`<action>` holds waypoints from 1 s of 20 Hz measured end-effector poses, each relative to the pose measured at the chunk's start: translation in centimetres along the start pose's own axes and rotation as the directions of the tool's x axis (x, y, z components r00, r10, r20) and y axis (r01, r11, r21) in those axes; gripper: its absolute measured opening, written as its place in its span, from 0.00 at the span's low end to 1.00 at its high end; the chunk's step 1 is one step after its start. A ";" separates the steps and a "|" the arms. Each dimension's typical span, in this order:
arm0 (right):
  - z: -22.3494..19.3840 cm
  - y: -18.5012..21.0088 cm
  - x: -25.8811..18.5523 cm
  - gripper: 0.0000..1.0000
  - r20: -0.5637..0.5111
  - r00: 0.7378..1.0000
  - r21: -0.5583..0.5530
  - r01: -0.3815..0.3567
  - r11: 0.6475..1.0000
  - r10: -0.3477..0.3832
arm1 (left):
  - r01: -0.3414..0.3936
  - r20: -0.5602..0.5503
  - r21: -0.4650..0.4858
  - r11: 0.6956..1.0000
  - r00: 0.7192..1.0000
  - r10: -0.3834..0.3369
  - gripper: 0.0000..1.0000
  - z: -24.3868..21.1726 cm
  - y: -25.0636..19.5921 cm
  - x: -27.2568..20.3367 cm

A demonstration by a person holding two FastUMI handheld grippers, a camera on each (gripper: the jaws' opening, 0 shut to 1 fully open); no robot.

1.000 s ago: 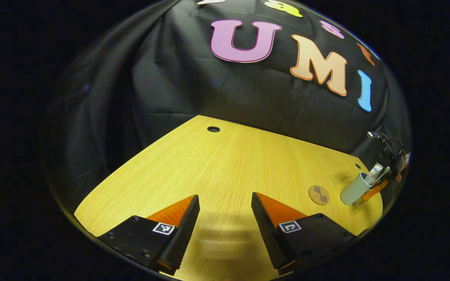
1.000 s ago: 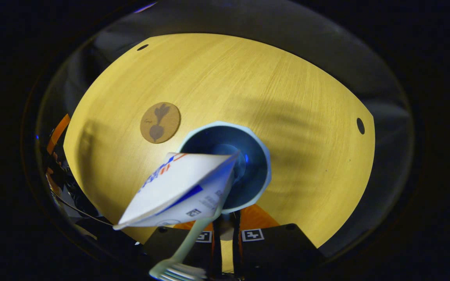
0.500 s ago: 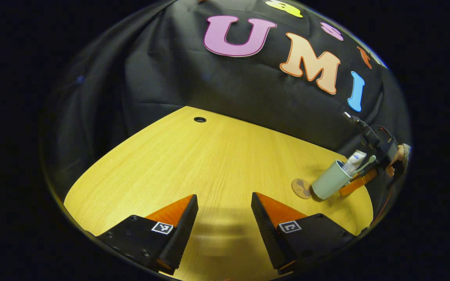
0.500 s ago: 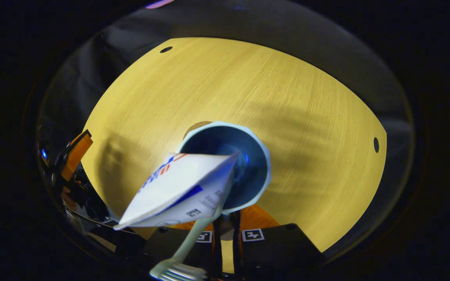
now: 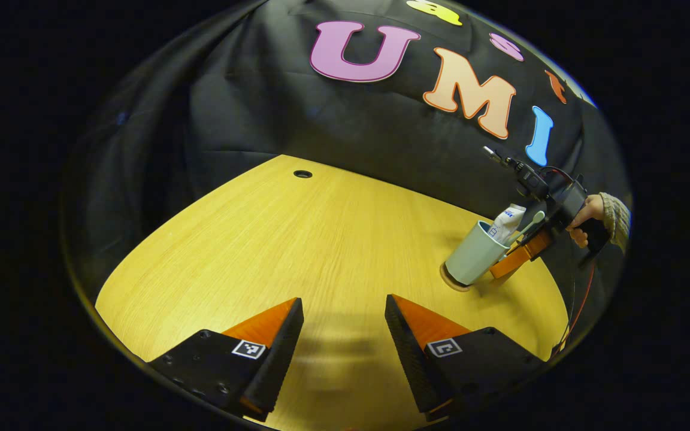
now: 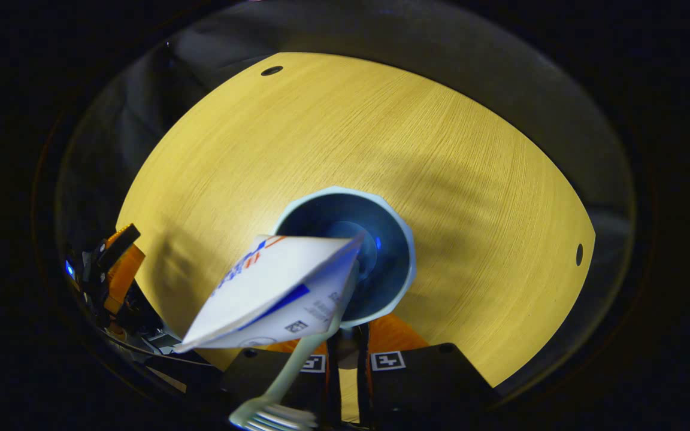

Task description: Put the toothbrush and toothpaste on the desktop into the cup, then pick up the cup and place it on the coaster on the desktop.

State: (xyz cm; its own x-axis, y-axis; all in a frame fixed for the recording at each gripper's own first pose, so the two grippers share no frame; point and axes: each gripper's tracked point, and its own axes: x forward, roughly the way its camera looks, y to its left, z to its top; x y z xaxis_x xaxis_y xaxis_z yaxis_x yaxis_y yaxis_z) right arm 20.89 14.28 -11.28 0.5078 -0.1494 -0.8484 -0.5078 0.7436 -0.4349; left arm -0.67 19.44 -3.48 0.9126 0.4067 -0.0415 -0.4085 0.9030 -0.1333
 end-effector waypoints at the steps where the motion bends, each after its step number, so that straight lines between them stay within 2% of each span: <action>1: 0.3 0.6 0.0 0.17 -0.008 1.000 -0.009 0.016 1.000 -0.017 | -0.013 -0.003 0.000 1.000 1.000 0.013 0.82 0.0 0.1 0.1; 3: 1.4 2.6 0.1 0.17 -0.008 1.000 -0.016 0.027 1.000 -0.027 | -0.031 -0.008 -0.009 0.999 0.999 0.031 0.82 0.0 0.3 0.3; 6: 0.4 1.2 -0.2 0.17 -0.015 0.999 -0.011 0.029 1.000 -0.029 | -0.029 -0.021 -0.038 0.999 0.999 0.028 0.82 -0.4 0.5 0.4; 14: 0.4 1.9 -0.4 0.21 -0.018 1.000 -0.022 0.025 0.999 -0.026 | -0.021 -0.025 -0.024 0.999 0.999 0.021 0.82 -0.1 0.5 0.4; 17: -0.2 1.5 -1.2 0.27 -0.009 1.000 -0.002 0.008 1.000 -0.008 | -0.011 -0.024 -0.020 1.000 1.000 0.011 0.82 -0.1 0.5 0.3; 20: -0.4 1.6 -2.1 0.49 0.016 0.999 0.010 -0.031 0.999 0.031 | 0.005 -0.022 0.000 1.000 1.000 -0.005 0.82 0.1 0.3 0.1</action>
State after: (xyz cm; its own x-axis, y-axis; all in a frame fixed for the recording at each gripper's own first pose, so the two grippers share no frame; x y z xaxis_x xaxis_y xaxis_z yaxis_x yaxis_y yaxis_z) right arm 18.74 15.48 -10.36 0.5031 -0.1153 -0.8565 -0.5167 0.7543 -0.4051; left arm -0.73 19.76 -3.39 0.9146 0.3994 -0.0627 -0.4043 0.9049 -0.1333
